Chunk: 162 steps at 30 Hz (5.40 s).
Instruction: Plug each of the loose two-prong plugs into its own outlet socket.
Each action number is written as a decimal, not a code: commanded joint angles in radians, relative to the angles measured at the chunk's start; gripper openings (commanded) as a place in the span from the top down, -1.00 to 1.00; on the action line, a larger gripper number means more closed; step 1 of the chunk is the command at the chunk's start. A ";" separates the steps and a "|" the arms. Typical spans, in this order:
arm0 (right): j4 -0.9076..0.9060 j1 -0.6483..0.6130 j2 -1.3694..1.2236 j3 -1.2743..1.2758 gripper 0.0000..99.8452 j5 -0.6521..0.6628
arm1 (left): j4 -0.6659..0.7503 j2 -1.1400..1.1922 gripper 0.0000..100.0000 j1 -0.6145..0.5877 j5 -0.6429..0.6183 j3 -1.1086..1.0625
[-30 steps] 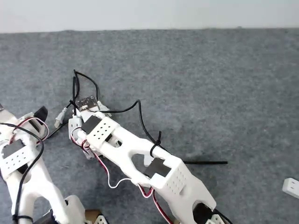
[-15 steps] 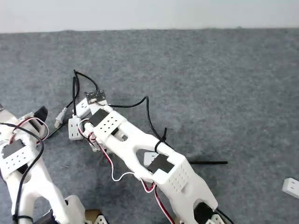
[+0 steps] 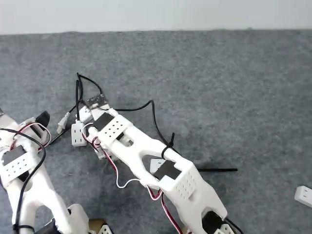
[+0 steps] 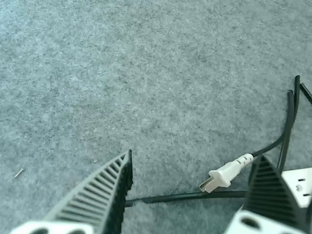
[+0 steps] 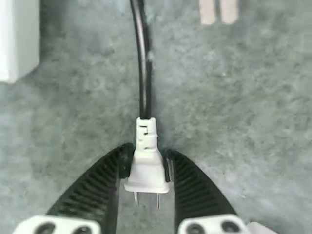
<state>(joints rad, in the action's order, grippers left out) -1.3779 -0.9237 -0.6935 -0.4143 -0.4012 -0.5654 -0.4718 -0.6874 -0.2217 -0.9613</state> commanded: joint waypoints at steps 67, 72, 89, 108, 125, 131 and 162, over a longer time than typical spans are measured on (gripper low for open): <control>-0.216 -0.205 1.288 0.110 0.99 0.746 | -0.356 -1.353 0.26 0.806 0.183 -0.222; -0.151 -0.193 1.302 0.195 0.99 0.747 | -0.394 -1.353 0.26 0.813 0.181 -0.240; 0.048 -0.128 1.339 0.226 0.99 0.809 | -0.334 -1.353 0.26 0.896 0.181 -0.163; 0.202 -0.124 1.615 0.480 0.99 0.749 | -0.428 -1.353 0.35 1.016 0.169 -0.001; 0.225 -0.081 1.626 0.568 0.99 0.740 | -0.493 -1.353 0.25 1.016 0.184 0.073; 0.209 -0.140 1.643 0.572 0.99 0.740 | -0.459 -1.353 0.25 1.016 0.192 0.013; 0.128 -0.145 1.790 0.712 0.99 0.741 | -0.448 -1.353 0.25 0.967 0.238 -0.033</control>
<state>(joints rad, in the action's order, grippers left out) -1.2428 -1.0648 1.0955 0.2762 0.3491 -1.0273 -1.8052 0.2746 0.0084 -1.0012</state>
